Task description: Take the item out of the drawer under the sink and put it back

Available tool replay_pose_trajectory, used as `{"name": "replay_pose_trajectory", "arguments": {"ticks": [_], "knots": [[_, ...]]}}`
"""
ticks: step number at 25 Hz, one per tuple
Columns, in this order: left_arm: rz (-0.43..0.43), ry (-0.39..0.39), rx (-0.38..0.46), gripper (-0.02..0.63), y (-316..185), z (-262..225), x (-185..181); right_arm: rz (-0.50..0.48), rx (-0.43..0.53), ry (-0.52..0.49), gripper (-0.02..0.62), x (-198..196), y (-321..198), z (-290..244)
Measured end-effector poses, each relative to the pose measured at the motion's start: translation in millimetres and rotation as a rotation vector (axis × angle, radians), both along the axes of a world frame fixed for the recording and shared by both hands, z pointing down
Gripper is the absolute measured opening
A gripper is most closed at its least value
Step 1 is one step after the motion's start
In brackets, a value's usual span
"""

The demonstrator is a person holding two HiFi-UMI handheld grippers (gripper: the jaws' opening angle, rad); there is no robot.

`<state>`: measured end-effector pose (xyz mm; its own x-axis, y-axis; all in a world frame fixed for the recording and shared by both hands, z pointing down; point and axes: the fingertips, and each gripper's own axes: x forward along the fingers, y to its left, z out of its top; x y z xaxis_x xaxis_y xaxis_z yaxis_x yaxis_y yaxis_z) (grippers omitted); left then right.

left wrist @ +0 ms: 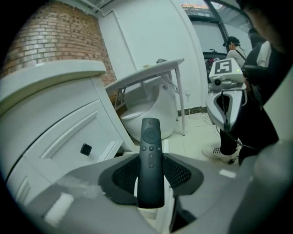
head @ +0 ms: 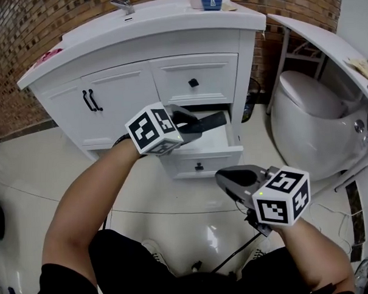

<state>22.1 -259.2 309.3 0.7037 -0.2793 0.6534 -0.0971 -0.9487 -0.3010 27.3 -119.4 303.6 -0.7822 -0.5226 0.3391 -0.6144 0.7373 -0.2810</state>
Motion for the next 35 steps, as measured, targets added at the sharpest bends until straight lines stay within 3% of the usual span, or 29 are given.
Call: {"name": "replay_pose_trajectory", "arguments": {"ticks": [4, 9, 15, 21, 26, 31, 35], "knots": [[-0.026, 0.150, 0.008, 0.169, 36, -24, -12, -0.007, -0.002, 0.011, 0.003, -2, 9, 0], [-0.127, 0.332, -0.040, 0.169, 66, -39, -34, -0.008, 0.015, 0.018, 0.002, 0, 17, -6], [-0.184, 0.435, -0.082, 0.169, 100, -50, -54, 0.016, 0.046, -0.022, 0.003, -2, 21, -22], [-0.257, 0.605, -0.131, 0.169, 125, -82, -67, 0.047, 0.071, -0.042, 0.003, -2, 22, -29], [-0.230, 0.634, -0.122, 0.169, 153, -81, -70, 0.057, 0.067, -0.059, 0.003, 1, 27, -33], [-0.261, 0.648, -0.045, 0.169, 158, -68, -75, 0.052, 0.055, -0.049, 0.003, 1, 33, -27], [-0.264, 0.629, -0.067, 0.167, 159, -54, -78, 0.047, 0.046, -0.042, 0.003, -3, 31, -23]]}}
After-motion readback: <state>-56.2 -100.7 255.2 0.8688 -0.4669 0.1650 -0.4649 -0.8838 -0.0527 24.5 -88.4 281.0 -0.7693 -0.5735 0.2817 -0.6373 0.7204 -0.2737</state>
